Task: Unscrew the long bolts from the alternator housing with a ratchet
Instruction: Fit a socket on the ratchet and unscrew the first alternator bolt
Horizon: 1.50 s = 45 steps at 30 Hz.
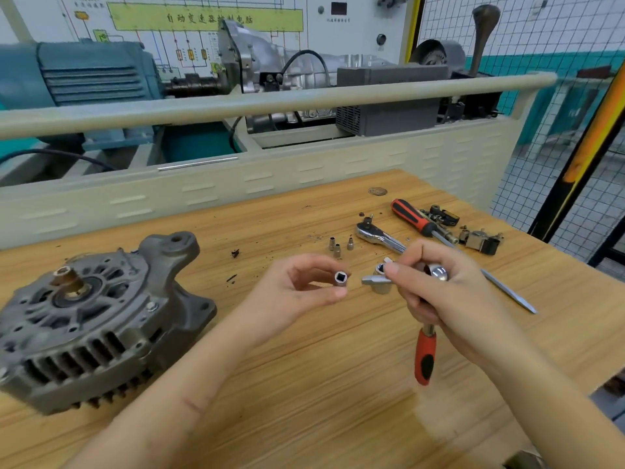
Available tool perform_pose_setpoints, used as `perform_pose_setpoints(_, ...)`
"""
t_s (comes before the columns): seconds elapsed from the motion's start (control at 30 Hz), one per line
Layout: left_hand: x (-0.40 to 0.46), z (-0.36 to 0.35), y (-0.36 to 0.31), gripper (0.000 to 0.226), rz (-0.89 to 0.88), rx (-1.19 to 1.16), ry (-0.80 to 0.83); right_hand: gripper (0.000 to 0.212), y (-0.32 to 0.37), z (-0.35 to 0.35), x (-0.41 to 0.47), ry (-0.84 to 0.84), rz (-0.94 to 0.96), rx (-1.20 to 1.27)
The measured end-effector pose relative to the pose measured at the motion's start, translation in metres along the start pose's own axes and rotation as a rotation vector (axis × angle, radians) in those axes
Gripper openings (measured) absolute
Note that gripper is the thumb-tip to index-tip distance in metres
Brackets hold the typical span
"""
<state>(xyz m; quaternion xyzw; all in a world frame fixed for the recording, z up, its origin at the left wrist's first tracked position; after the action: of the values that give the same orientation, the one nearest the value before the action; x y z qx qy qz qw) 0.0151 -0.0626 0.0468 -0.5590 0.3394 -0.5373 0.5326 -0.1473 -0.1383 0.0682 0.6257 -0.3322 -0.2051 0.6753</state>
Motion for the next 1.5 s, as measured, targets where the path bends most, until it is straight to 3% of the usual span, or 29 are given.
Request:
perform_pose_setpoints(0.47, -0.023, 0.01, -0.019, 0.02, -0.035, -0.019, -0.076, 0.02, 0.006, -0.016, -0.004, 0.041, 0.038, -0.032)
perform_pose_setpoints(0.6, -0.019, 0.01, -0.015, 0.023, 0.135, -0.395, -0.131, 0.021, 0.007, -0.015, -0.004, 0.041, 0.047, -0.035)
perform_pose_setpoints(0.77, -0.021, 0.005, -0.017, 0.023, 0.331, -0.489, 0.03, 0.02, 0.011, -0.018, 0.0, 0.031, 0.043, -0.028)
perform_pose_setpoints(0.97, -0.026, 0.002, -0.022, 0.029, 0.38, -0.408, 0.166, 0.016, 0.009, -0.026, 0.006, 0.079, 0.003, 0.002)
perform_pose_setpoints(1.2, -0.033, 0.003, -0.025, 0.031, 0.357, -0.285, 0.188, 0.023, 0.008, -0.028, 0.007, 0.22, -0.077, -0.031)
perform_pose_setpoints(1.5, -0.045, 0.002, -0.031, 0.041, 0.107, 0.076, -0.117, 0.022, 0.018, -0.042, 0.012, 0.333, -0.108, -0.062)
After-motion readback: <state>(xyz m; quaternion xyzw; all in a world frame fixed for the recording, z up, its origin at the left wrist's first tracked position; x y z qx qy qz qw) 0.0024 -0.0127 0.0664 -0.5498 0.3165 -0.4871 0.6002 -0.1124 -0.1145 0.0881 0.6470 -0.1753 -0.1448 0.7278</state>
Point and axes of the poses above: each hand's wrist, its own x-axis towards the middle knuckle, its own z-axis out of the back of the hand, y = z × x, the point moved 2 cm from there along x, towards the middle knuckle
